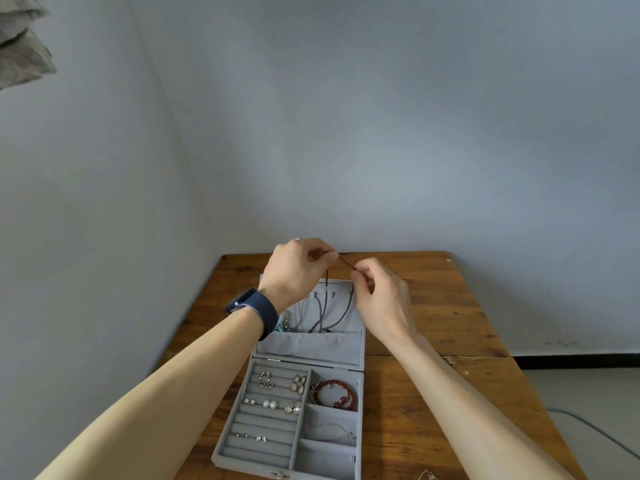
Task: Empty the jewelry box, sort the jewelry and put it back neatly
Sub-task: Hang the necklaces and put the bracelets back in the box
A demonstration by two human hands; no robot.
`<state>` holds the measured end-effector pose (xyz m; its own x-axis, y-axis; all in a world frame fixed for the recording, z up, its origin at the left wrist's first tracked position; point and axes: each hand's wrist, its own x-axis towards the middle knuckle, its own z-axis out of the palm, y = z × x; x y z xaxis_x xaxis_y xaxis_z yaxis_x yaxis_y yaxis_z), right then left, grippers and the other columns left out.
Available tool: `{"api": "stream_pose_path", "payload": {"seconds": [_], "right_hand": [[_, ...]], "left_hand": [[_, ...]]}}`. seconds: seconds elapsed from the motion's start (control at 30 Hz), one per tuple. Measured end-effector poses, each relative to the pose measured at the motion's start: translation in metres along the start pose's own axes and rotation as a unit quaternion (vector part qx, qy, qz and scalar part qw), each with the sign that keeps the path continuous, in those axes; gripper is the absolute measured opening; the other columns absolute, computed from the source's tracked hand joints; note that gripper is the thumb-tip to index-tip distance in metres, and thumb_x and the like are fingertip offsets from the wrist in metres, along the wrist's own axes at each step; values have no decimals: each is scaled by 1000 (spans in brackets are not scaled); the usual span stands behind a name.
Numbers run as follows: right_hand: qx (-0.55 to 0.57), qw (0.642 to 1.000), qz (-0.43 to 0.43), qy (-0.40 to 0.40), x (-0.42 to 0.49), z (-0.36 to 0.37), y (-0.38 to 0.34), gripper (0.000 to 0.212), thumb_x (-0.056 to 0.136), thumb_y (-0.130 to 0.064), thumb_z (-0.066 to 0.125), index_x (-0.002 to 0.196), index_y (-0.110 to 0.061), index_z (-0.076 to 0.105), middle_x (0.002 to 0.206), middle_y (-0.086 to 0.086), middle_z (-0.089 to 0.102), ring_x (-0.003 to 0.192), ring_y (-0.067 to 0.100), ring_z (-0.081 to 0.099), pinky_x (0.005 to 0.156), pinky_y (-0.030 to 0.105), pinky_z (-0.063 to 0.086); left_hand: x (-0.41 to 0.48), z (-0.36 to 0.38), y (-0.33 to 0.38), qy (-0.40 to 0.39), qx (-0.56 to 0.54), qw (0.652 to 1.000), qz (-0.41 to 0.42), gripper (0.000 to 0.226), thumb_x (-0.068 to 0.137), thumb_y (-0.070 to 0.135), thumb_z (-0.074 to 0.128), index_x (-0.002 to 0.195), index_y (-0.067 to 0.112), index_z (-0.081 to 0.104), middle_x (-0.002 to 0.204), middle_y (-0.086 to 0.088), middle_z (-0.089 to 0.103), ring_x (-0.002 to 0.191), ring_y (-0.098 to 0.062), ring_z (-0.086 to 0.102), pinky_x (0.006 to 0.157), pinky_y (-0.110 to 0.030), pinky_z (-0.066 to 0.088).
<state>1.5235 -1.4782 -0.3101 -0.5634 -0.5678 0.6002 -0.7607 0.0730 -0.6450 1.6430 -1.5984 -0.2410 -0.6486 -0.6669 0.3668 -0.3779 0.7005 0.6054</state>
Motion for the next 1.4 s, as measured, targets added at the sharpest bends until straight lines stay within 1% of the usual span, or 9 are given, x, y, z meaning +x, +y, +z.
{"api": "stream_pose_path", "payload": {"seconds": [0.23, 0.37, 0.47, 0.67, 0.8, 0.93, 1.13, 1.3, 1.4], "right_hand": [[-89, 991, -8, -101, -12, 3, 5, 10, 91, -29, 60, 96, -26, 68, 94, -7, 70, 82, 17, 65, 61, 27, 44], [-144, 979, -2, -147, -20, 4, 9, 18, 93, -33, 57, 104, -30, 70, 102, -7, 73, 87, 19, 68, 61, 26, 44], [-145, 983, -11, -111, -17, 4, 8, 17, 95, -29, 58, 106, -27, 71, 103, -4, 73, 88, 22, 69, 64, 27, 49], [-70, 996, -50, -2, 2, 2, 0, 11, 95, -17, 64, 104, -14, 71, 93, 3, 73, 77, 23, 68, 66, 35, 55], [-34, 997, -54, 32, 6, 5, -6, 9, 94, -16, 66, 102, -14, 71, 91, 0, 74, 75, 19, 68, 64, 25, 51], [8, 997, -60, 48, 8, 8, -11, 8, 93, -14, 68, 100, -13, 71, 91, -2, 75, 78, 11, 67, 68, 15, 48], [93, 995, -4, 37, 17, 14, -22, 5, 91, -16, 70, 96, -16, 69, 87, -10, 71, 83, 1, 63, 72, 2, 43], [36, 998, 17, -44, -2, 15, -6, 6, 91, -19, 69, 95, -23, 68, 87, -17, 68, 82, -3, 62, 73, 11, 49], [-34, 994, 12, -102, -16, 11, 6, 8, 91, -21, 68, 98, -25, 69, 94, -12, 73, 85, 6, 66, 73, 16, 52]], "left_hand": [[-17, 6, -13, -64, 65, 996, -24, 16, 91, 39, 61, 94, 33, 75, 94, 14, 72, 91, -10, 65, 84, -32, 56], [-26, 11, -23, -114, 116, 986, -48, 22, 92, 41, 57, 98, 31, 76, 93, 11, 73, 88, -12, 66, 80, -36, 58], [-27, 12, -24, -103, 129, 985, -47, 21, 94, 42, 57, 99, 32, 75, 92, 10, 73, 87, -12, 66, 77, -34, 58], [-20, 7, -23, 15, 29, 999, -34, 17, 93, 39, 63, 100, 30, 75, 96, 12, 73, 89, -7, 65, 81, -27, 56], [-22, 4, -23, 56, -6, 998, -25, 16, 93, 39, 64, 97, 29, 75, 87, 16, 71, 81, -2, 65, 71, -13, 49], [-24, 1, -20, 80, -33, 996, -30, 16, 92, 40, 62, 96, 30, 75, 77, 19, 69, 66, 1, 64, 66, -17, 51], [-26, -11, -13, 94, -72, 992, -53, 9, 92, 39, 64, 87, 36, 70, 75, 22, 69, 67, 3, 65, 61, -6, 45], [-36, -7, -25, 18, -47, 996, -76, 11, 89, 38, 65, 86, 33, 74, 76, 18, 70, 67, -1, 66, 65, -15, 50], [-43, 4, -32, -26, -17, 996, -82, 10, 90, 36, 65, 87, 33, 74, 70, 18, 67, 67, -3, 65, 68, -22, 55]]}}
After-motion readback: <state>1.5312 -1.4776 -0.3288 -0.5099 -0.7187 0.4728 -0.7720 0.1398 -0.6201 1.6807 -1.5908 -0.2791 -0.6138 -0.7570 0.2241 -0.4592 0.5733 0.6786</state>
